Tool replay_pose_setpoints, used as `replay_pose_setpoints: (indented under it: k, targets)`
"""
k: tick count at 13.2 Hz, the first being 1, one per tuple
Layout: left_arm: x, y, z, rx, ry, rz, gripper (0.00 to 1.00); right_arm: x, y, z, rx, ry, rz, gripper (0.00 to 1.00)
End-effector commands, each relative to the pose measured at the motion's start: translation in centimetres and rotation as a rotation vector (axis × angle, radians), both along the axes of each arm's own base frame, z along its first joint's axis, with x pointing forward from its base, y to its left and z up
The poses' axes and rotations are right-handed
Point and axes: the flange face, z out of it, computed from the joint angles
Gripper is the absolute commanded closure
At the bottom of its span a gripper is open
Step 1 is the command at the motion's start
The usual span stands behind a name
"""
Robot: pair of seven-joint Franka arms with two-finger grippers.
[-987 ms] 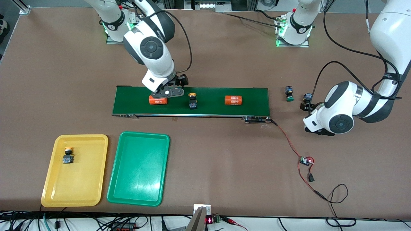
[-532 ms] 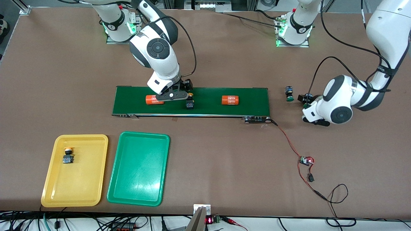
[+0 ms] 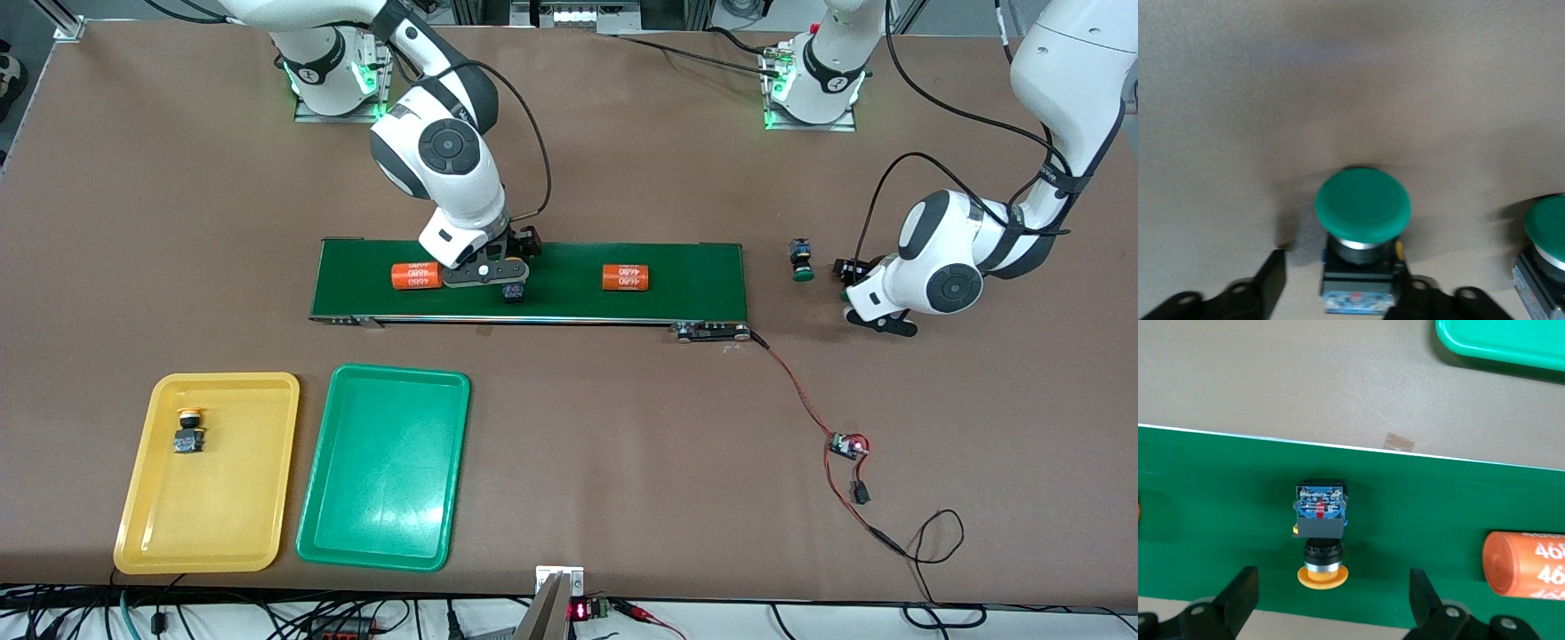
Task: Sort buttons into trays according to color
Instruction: 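Grasp the conveyor button with the right gripper while the left grasps green button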
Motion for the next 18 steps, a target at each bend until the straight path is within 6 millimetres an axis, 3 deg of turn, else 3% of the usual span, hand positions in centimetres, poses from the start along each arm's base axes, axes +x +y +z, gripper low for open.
replay_pose_setpoints:
  k: [1,3,6,9,11,12,13,15,16,17,18]
  targets:
    - [0.3,-0.5,1.2,0.003,-0.018,-0.011,0.85,0.1,0.3,-1.1,-0.018,-0.014,0.011,0.00]
    - [1.6,-0.6,2.6,0.015,-0.032,-0.011,0.93,0.7,-0.4,-2.1,-0.030,-0.019,0.012,0.00]
    - [5.2,-3.8,8.7,0.054,-0.002,-0.024,0.93,1.6,-1.1,-3.8,-0.018,-0.021,0.001,0.00]
    - [6.4,-10.7,12.9,0.034,-0.035,0.004,0.93,2.3,-1.9,-5.0,-0.021,-0.033,0.000,0.00]
    - [6.0,-15.1,12.7,-0.016,-0.015,0.102,0.92,2.5,-2.0,-5.2,-0.020,-0.032,-0.003,0.00]
    - [6.2,-18.3,12.9,-0.038,-0.033,0.128,0.92,2.8,-2.4,-5.4,-0.024,-0.031,-0.010,0.04]
    - [5.8,-21.7,12.7,-0.053,-0.048,0.164,0.91,2.8,-2.5,-5.4,-0.025,-0.031,-0.010,0.16]
    - [4.8,-27.6,10.8,-0.083,-0.085,0.220,0.90,3.0,-2.8,-5.5,-0.027,-0.027,-0.018,0.60]
    - [4.2,-29.6,10.1,-0.086,-0.084,0.241,0.90,3.2,-3.1,-5.4,-0.027,-0.027,-0.026,0.77]
    - [3.6,-31.1,10.0,-0.083,-0.091,0.258,0.90,3.5,-3.4,-5.5,-0.029,-0.027,-0.030,0.89]
    - [3.0,-32.5,10.0,-0.082,-0.094,0.256,0.89,3.8,-3.8,-5.4,-0.032,-0.030,-0.036,0.91]
